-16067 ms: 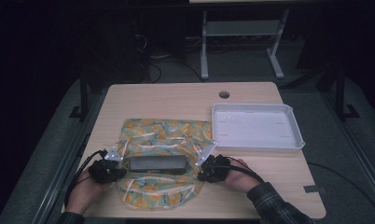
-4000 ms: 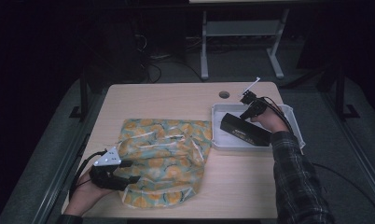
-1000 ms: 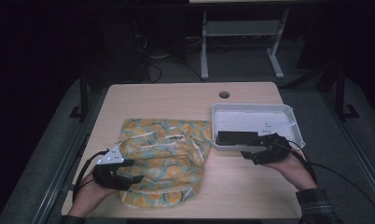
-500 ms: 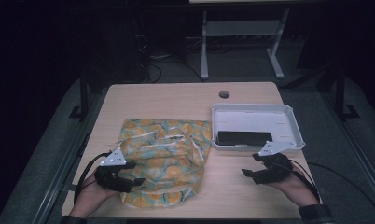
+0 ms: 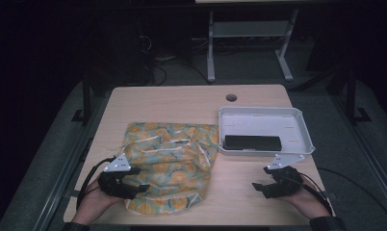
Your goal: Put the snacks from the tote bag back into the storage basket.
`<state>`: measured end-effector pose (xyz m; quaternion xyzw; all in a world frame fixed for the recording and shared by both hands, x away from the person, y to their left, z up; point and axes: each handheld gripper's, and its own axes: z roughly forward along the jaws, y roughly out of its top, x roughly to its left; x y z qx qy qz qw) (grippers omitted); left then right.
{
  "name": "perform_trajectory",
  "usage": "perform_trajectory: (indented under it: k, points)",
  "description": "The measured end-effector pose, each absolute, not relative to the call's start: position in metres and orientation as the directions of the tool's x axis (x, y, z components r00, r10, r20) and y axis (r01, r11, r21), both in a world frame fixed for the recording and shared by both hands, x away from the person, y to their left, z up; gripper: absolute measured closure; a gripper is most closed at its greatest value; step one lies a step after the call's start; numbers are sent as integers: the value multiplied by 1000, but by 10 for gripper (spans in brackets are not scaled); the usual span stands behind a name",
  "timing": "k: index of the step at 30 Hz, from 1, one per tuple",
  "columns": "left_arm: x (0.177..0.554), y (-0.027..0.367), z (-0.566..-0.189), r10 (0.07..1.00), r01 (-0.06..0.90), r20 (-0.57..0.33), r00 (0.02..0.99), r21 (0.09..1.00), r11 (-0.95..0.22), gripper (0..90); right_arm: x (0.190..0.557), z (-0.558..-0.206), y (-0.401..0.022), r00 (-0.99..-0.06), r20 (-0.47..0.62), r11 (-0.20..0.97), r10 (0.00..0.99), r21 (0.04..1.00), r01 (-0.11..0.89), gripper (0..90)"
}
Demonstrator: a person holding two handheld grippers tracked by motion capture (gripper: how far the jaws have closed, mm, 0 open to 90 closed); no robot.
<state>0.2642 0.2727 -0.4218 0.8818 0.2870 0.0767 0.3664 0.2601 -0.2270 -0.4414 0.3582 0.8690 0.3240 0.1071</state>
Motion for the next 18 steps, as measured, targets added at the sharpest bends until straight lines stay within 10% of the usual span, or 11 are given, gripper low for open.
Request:
perform_trajectory:
  k: [18]
  points:
    - [264, 272, -422, 561, 448, -71, 825, 688, -571, 286, 260, -444, -223, -734, 25, 565, 678, 621, 544, 253]
